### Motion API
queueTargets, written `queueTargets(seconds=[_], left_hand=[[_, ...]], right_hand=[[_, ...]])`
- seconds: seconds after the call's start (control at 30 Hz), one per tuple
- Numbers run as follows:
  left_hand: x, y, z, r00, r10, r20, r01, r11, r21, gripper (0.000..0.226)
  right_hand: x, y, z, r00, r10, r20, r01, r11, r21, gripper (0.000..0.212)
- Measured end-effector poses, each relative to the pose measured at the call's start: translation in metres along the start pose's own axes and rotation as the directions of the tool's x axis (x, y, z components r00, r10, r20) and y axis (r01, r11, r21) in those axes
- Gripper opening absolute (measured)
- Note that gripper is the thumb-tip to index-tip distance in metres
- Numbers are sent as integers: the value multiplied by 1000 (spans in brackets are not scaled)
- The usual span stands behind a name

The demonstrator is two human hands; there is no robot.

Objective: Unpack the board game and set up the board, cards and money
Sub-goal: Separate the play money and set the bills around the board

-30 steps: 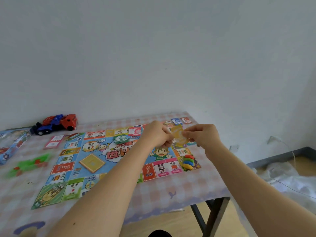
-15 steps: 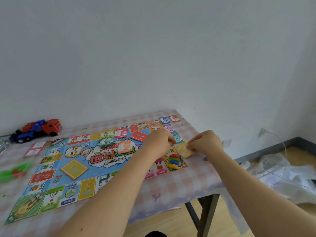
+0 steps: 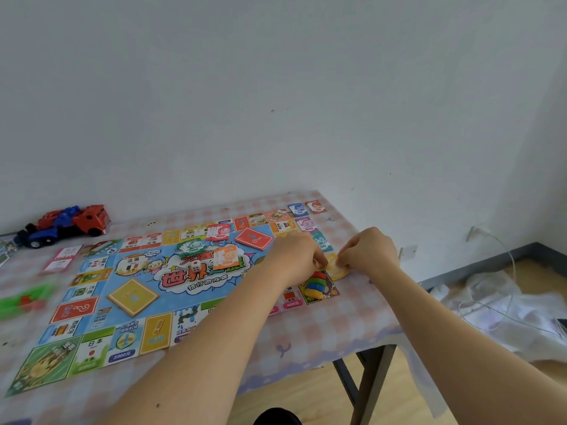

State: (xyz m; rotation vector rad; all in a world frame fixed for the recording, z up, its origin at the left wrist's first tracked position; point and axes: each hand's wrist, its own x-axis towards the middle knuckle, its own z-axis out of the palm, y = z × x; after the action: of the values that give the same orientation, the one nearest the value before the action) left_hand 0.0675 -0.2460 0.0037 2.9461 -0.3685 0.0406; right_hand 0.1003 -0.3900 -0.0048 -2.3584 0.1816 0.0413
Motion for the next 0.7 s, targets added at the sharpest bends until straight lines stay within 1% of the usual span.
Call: queueTargets(seconds=[0.17,0.3,0.4,0.5,0.6,0.7], left_hand=[[-1,0,-1,1000,5,-10,-5,1000,-8,31],[-2,0,0,1000,1,-6,-1,1000,-11,35],[-3,0,0,1000,0,-11,0,1000,-10,38],[-3,0,1,1000,4,-18,-4,1000,-25,37],[-3,-5,-1,995,-7,-97,2,998,-56,35],[-7,-19,-12,981,-61,-184,40,992,-116,34]], right_hand=[[-1,-1,-1,1000,5,-20,-5,1000,-13,12],[-2,-1,-2,1000,5,-22,-5,1000,-31,13],[-3,-2,-3,1000,-17,-12,16,998,-64,13],[-4,-4,-4,999,-53,-7,53,996,-77,11],[-6,-10,-2,992,-114,-45,111,991,-72,6],[-8,-23,4,983,-171,-63,168,984,-52,10]])
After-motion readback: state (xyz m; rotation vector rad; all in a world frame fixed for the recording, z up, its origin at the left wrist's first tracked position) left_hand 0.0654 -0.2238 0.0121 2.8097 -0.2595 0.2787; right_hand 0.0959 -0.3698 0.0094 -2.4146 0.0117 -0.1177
